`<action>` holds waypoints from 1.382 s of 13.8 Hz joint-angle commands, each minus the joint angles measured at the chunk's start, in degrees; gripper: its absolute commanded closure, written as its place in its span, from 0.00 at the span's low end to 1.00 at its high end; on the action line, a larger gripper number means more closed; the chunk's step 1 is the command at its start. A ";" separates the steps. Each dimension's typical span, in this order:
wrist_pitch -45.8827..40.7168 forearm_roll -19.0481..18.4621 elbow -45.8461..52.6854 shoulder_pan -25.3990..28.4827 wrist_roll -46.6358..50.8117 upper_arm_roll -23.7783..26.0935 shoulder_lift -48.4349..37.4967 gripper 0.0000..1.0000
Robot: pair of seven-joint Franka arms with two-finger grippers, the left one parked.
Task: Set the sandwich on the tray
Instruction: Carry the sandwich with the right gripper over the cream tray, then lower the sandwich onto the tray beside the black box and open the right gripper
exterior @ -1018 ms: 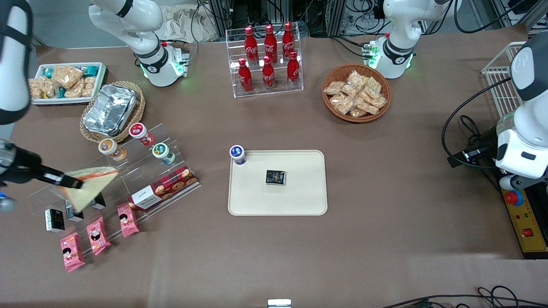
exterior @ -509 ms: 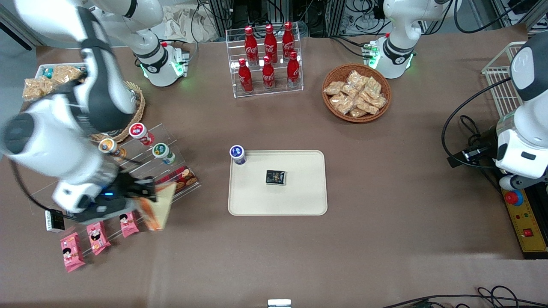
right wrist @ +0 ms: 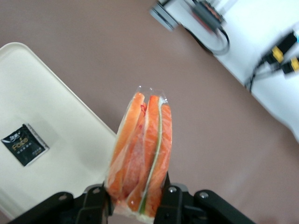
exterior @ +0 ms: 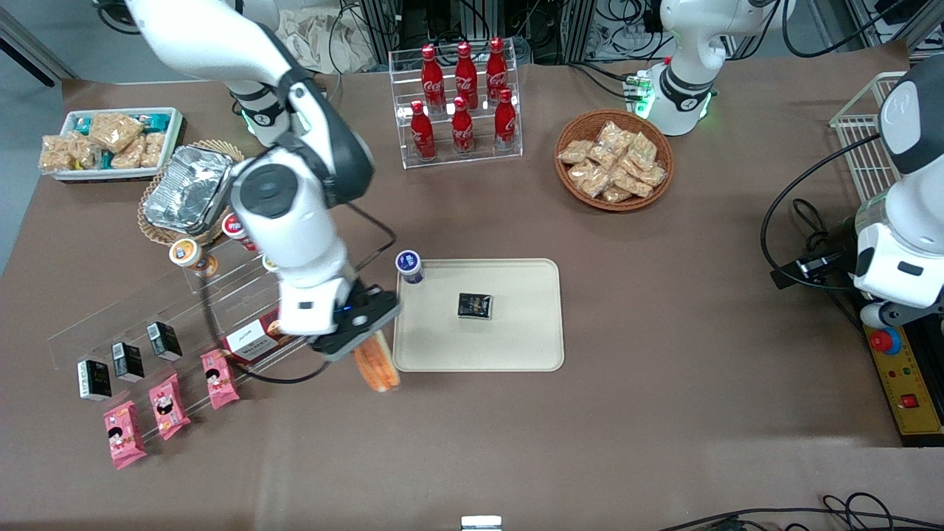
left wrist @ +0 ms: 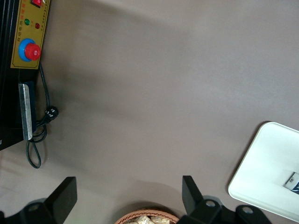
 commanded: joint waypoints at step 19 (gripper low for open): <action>16.80 -18.03 2.10 12.49 -1.04 -1.18 17.59 0.63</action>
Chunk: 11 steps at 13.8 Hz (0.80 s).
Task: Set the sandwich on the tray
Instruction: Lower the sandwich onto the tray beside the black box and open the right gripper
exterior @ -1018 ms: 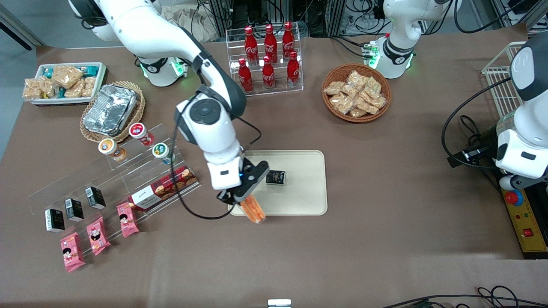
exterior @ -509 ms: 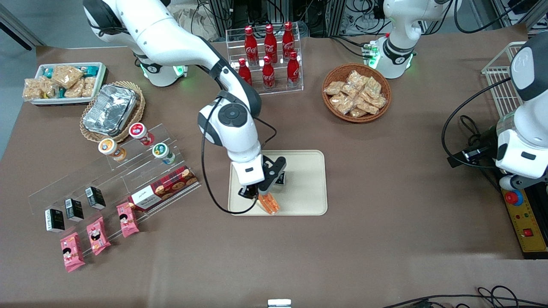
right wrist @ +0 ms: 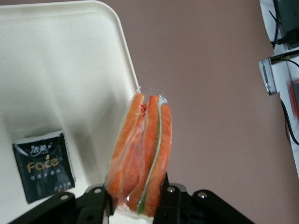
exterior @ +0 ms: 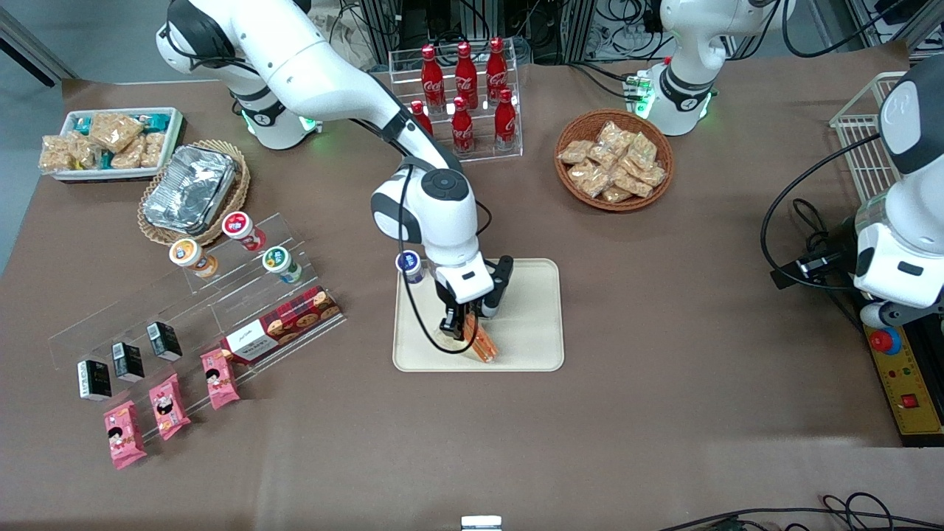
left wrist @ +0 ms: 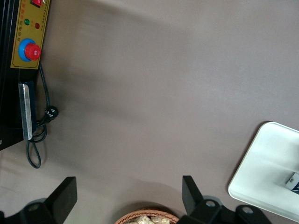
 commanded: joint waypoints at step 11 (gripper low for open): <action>-12.65 5.90 7.22 0.54 5.83 0.01 0.60 0.16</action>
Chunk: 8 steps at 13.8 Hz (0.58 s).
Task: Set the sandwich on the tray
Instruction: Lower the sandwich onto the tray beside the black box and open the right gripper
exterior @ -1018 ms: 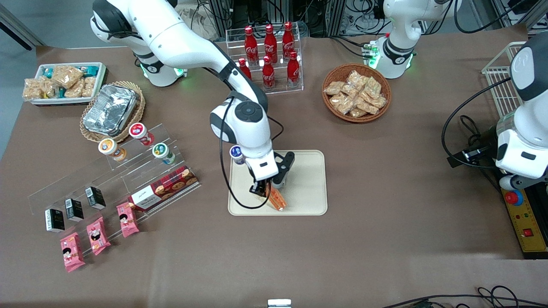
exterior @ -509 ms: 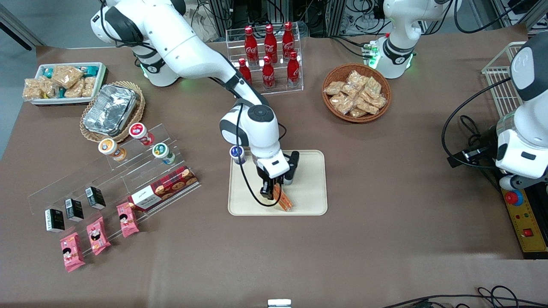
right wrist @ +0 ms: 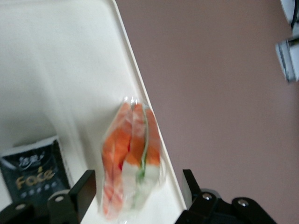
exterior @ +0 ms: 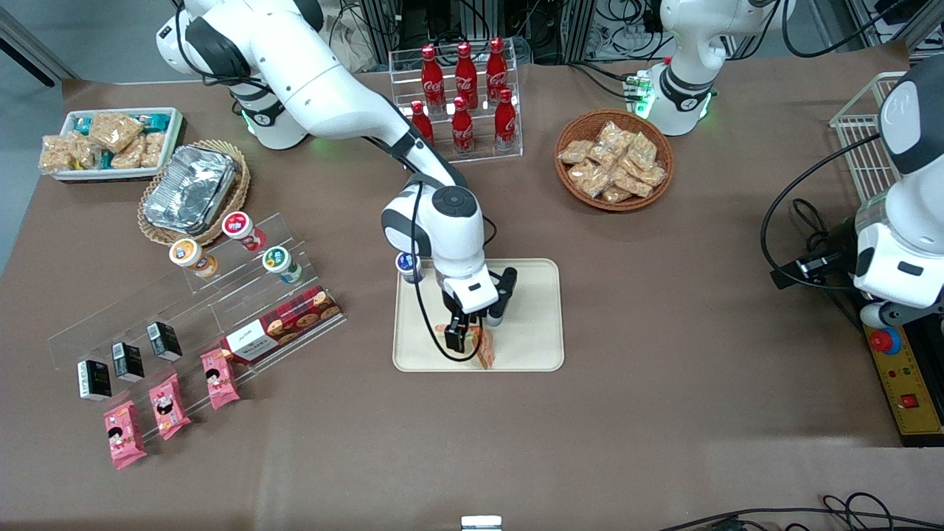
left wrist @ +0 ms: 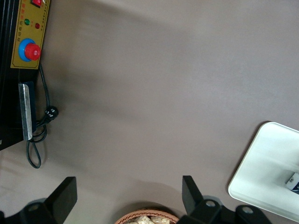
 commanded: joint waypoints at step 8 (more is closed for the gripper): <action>-25.54 21.53 3.05 -14.30 3.62 -0.79 -17.67 0.06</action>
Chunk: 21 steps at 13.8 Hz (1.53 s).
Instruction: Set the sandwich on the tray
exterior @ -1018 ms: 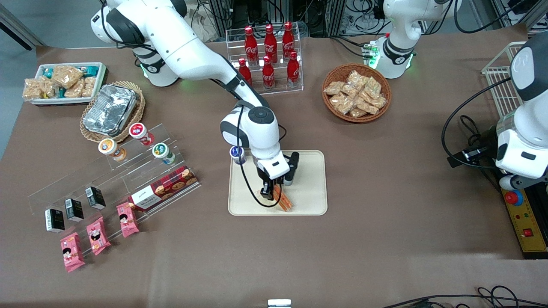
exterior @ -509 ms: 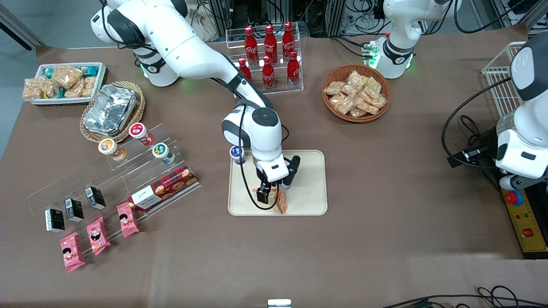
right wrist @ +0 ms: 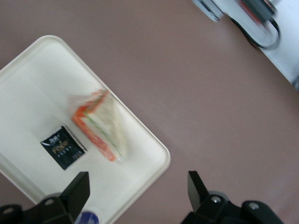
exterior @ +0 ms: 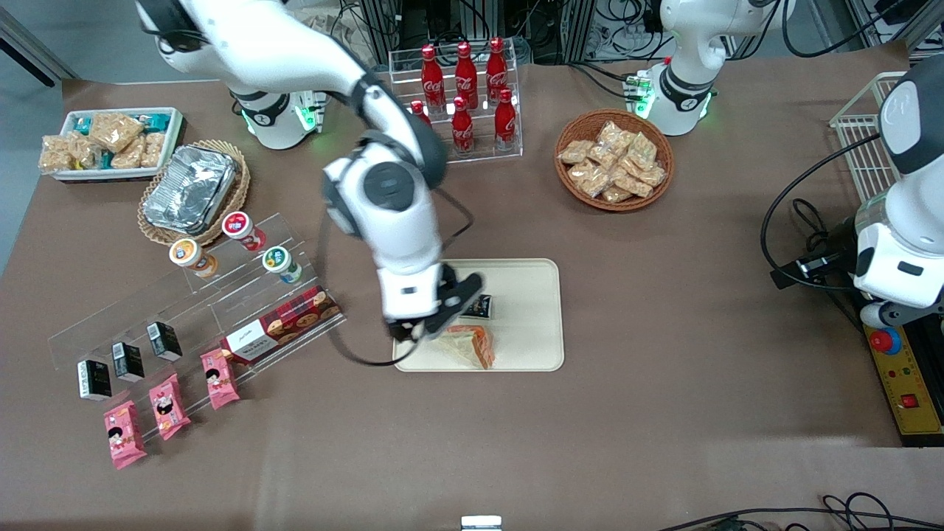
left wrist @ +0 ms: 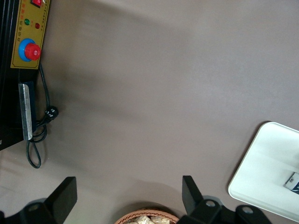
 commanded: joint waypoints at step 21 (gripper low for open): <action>-24.25 11.60 -1.59 -32.43 4.22 -0.95 -17.04 0.03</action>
